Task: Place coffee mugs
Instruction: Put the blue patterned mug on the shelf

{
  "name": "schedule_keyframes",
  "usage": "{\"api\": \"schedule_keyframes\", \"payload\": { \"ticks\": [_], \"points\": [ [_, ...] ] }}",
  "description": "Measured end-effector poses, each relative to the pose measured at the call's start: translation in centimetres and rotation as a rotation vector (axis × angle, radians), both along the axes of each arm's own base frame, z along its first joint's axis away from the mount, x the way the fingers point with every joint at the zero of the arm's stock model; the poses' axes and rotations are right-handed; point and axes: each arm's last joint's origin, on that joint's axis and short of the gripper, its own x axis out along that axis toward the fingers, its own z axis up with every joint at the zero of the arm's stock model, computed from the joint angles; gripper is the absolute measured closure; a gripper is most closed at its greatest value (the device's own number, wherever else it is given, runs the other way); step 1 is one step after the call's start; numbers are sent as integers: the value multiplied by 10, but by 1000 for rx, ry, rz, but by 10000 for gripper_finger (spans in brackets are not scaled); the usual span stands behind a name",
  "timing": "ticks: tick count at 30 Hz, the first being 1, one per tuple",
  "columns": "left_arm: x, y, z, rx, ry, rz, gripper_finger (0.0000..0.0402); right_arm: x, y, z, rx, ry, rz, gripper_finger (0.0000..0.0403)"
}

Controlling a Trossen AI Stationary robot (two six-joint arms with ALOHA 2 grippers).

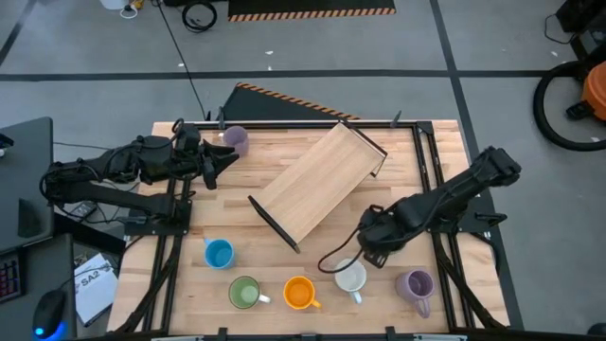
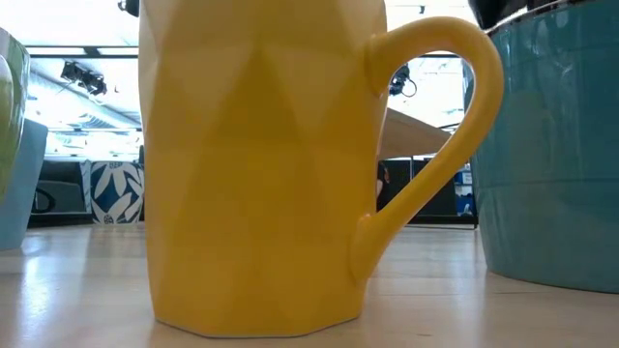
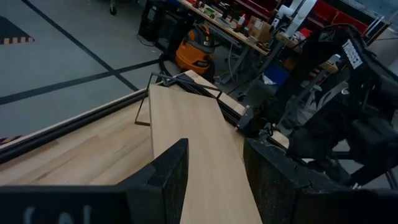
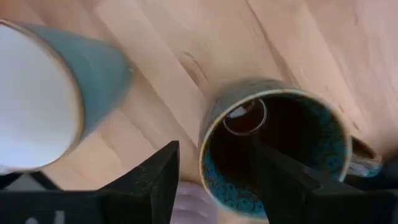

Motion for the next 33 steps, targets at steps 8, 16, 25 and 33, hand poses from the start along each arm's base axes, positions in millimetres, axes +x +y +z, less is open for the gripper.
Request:
{"api": "schedule_keyframes", "payload": {
  "ticks": [8, 16, 25, 33],
  "points": [
    [0, 0, 0, -2, -1, -7, 242, 16, 2, -27, -16, 109, 19, 202],
    [0, 0, 0, -3, -1, -14, 242, 15, -9, -44, 73, 56, -39, 215],
    [0, 0, 0, 6, 5, -17, 242, 6, -20, -64, 72, 82, -73, 234],
    [0, 0, 0, 6, 5, -17, 242, 3, -22, -72, 72, 91, -53, 251]
  ]
}}
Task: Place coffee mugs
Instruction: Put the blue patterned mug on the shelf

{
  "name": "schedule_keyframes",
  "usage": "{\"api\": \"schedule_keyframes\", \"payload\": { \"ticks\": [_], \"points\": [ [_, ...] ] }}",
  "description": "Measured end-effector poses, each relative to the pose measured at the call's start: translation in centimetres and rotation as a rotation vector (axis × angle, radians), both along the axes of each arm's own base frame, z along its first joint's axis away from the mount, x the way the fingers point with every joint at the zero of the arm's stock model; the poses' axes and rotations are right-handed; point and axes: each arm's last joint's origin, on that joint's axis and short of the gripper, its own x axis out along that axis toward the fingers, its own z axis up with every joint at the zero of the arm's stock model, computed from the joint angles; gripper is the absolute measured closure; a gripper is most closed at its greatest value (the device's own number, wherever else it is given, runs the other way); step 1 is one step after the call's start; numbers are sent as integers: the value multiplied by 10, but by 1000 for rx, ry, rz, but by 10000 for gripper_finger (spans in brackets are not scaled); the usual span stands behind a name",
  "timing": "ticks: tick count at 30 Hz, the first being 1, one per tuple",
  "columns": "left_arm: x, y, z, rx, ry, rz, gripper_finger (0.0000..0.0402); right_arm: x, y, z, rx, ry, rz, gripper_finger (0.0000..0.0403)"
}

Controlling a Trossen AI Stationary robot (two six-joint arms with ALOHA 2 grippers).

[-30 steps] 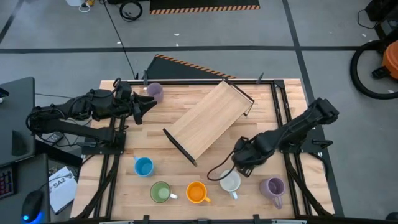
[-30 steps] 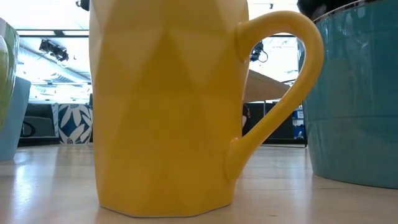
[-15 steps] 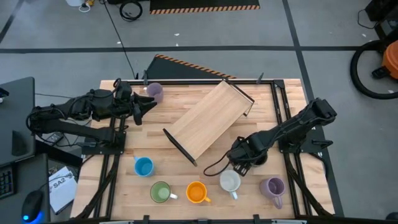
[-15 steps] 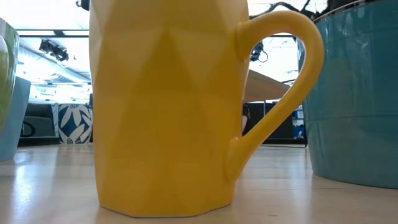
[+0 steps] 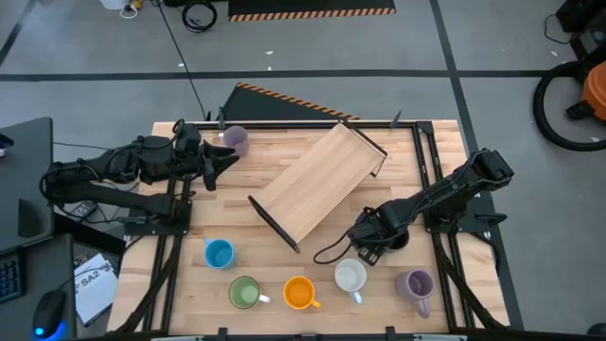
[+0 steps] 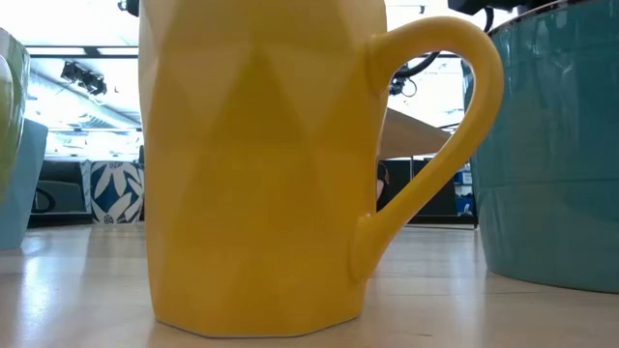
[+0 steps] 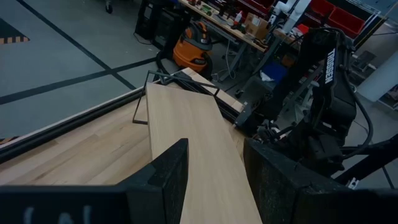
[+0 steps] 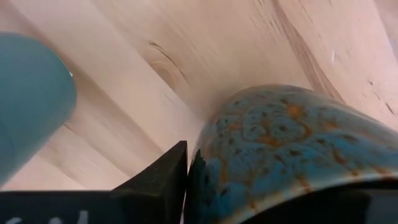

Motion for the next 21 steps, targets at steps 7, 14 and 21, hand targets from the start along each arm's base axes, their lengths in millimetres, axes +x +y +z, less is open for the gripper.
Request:
{"api": "schedule_keyframes", "payload": {
  "ticks": [7, 14, 21],
  "points": [
    [0, 0, 0, 0, 2, 0, 242, -4, 0, 0, 45, 43, 101, 314],
    [0, 0, 0, -7, 1, 3, 242, -12, 1, 0, 44, 99, 297, 363],
    [0, 0, 0, -16, -3, 5, 242, -30, -1, 29, -18, 173, 537, 359]
  ]
}}
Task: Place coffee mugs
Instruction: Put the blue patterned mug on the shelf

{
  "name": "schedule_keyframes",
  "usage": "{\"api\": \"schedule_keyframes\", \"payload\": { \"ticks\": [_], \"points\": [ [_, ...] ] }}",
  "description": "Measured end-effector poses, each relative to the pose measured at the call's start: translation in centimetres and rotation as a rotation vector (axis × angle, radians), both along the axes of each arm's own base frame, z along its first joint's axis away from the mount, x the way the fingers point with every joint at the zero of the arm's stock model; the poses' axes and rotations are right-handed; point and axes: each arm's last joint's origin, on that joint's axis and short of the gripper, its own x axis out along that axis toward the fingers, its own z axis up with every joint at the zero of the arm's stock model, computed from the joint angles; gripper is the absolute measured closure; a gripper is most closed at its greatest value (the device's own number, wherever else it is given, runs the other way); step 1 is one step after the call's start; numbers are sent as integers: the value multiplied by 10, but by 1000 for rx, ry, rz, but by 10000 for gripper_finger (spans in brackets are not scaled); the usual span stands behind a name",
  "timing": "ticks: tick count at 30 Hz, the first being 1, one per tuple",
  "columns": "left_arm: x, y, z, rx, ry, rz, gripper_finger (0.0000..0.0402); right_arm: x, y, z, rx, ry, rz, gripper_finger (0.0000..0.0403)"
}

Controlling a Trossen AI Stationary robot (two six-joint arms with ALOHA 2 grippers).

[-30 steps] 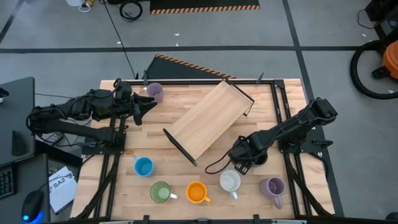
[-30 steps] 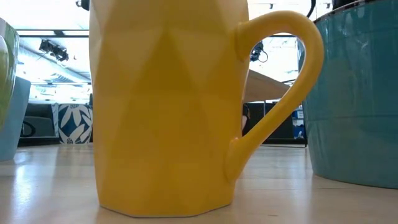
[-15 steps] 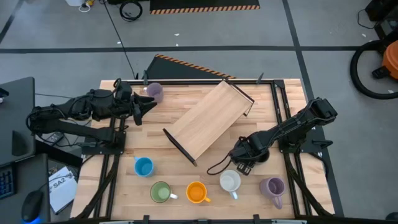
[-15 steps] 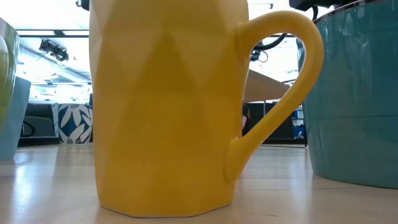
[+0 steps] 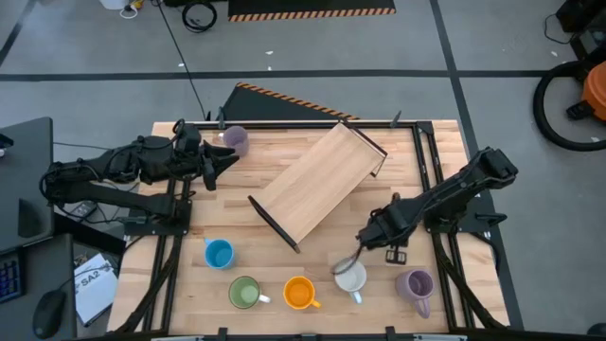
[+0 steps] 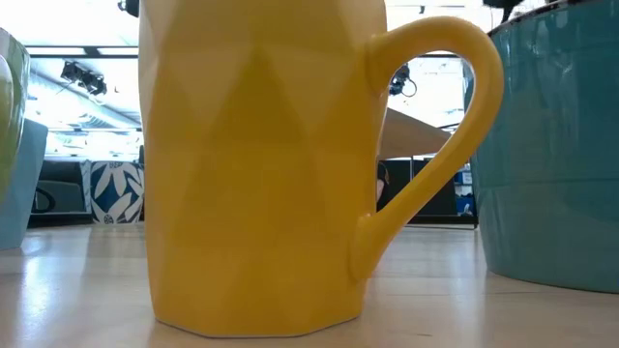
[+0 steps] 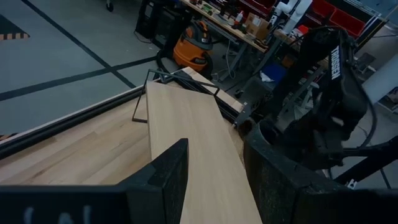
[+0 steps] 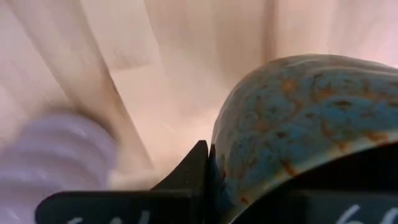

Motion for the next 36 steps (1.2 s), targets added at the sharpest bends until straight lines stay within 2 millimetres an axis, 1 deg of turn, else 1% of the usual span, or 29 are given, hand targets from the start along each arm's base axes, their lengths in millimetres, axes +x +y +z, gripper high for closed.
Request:
{"api": "schedule_keyframes", "payload": {
  "ticks": [3, 7, 10, 14, 17, 20, 23, 29, 32, 36],
  "points": [
    [0, 0, 0, -1, 0, 0, 242, -5, 0, 23, 15, -54, 132, 357],
    [0, 0, 0, -2, -1, 0, 242, -12, -3, 55, 37, -120, 240, 358],
    [0, 0, 0, -41, -17, 11, 242, -16, -5, 80, 54, -171, 348, 358],
    [0, 0, 0, -90, -38, 23, 242, -13, -7, 109, 39, -247, 483, 358],
    [0, 0, 0, -120, -50, 29, 242, -7, -8, 125, 31, -321, 586, 358],
    [0, 0, 0, -145, -60, 30, 242, 0, -14, 135, -37, -352, 664, 358],
    [1, 0, 0, -167, -72, 36, 242, 4, -26, 143, -89, -378, 721, 358],
    [1, 0, 1, -212, -95, 47, 242, 12, -61, 143, -149, -321, 787, 358],
    [3, 0, 0, -214, -93, 48, 242, 19, -78, 142, -181, -278, 794, 358],
    [8, 0, -2, -209, -72, 48, 242, 34, -99, 141, -188, -248, 793, 358]
  ]
}}
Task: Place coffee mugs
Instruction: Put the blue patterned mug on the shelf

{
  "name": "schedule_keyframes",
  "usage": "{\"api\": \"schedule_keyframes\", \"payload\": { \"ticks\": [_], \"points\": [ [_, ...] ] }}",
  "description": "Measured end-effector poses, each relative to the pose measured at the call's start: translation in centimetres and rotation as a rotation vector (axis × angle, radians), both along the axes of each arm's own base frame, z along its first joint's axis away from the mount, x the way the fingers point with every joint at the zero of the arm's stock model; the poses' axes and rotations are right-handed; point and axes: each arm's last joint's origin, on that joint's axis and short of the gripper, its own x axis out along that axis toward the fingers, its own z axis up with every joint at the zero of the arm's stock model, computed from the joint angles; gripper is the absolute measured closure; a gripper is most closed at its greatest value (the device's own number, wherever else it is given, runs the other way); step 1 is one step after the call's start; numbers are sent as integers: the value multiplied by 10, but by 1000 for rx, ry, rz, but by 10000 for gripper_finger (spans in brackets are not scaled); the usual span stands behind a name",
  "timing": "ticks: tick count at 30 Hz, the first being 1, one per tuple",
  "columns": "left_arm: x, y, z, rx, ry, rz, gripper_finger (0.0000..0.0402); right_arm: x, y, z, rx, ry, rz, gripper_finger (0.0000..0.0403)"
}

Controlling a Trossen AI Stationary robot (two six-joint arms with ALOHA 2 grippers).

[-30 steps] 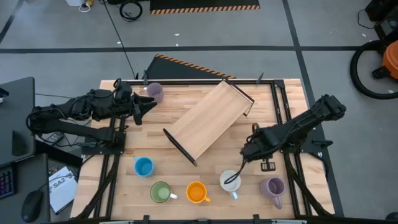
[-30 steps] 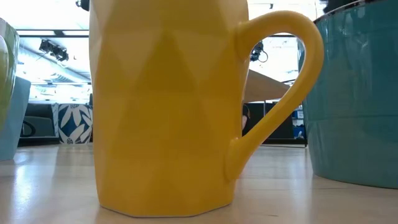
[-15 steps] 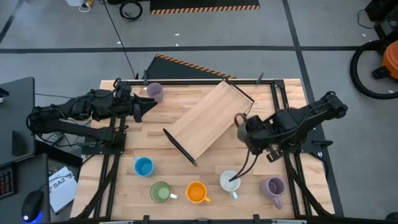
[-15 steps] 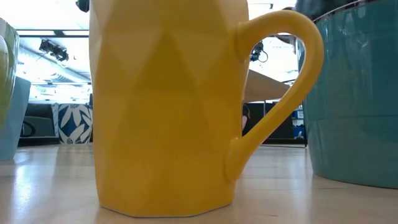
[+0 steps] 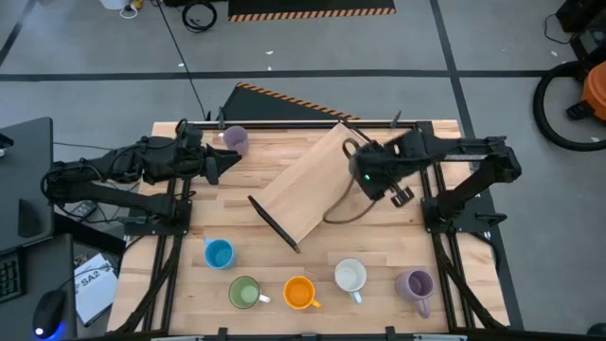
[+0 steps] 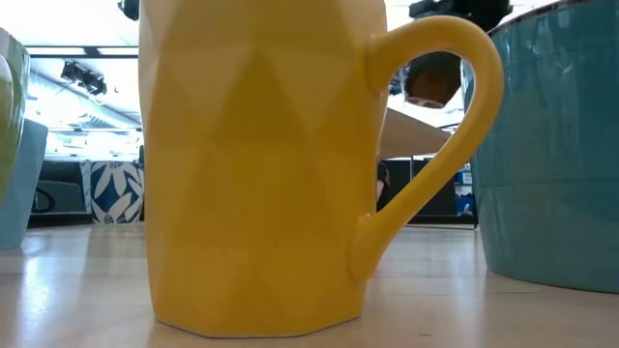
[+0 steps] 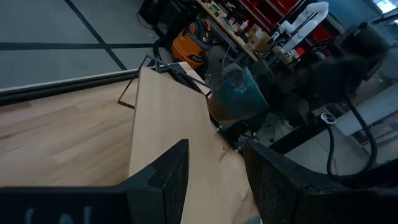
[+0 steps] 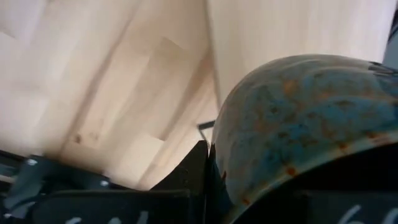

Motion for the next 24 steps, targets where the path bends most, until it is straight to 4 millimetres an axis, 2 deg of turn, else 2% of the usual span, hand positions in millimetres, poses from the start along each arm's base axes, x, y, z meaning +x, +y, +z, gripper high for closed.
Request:
{"api": "schedule_keyframes", "payload": {
  "ticks": [6, 10, 18, 24],
  "points": [
    [10, 0, -5, 0, 37, -4, 242, 20, -27, -8, -9, 51, 19, 357],
    [12, 0, -6, 0, 44, -7, 242, 28, -41, -11, 3, 16, -4, 357],
    [11, 0, -5, 21, 47, -13, 242, 33, -54, -23, 77, 87, -12, 351],
    [11, 0, -5, 30, 50, -17, 242, 40, -58, -27, 63, 59, -50, 340]
  ]
}}
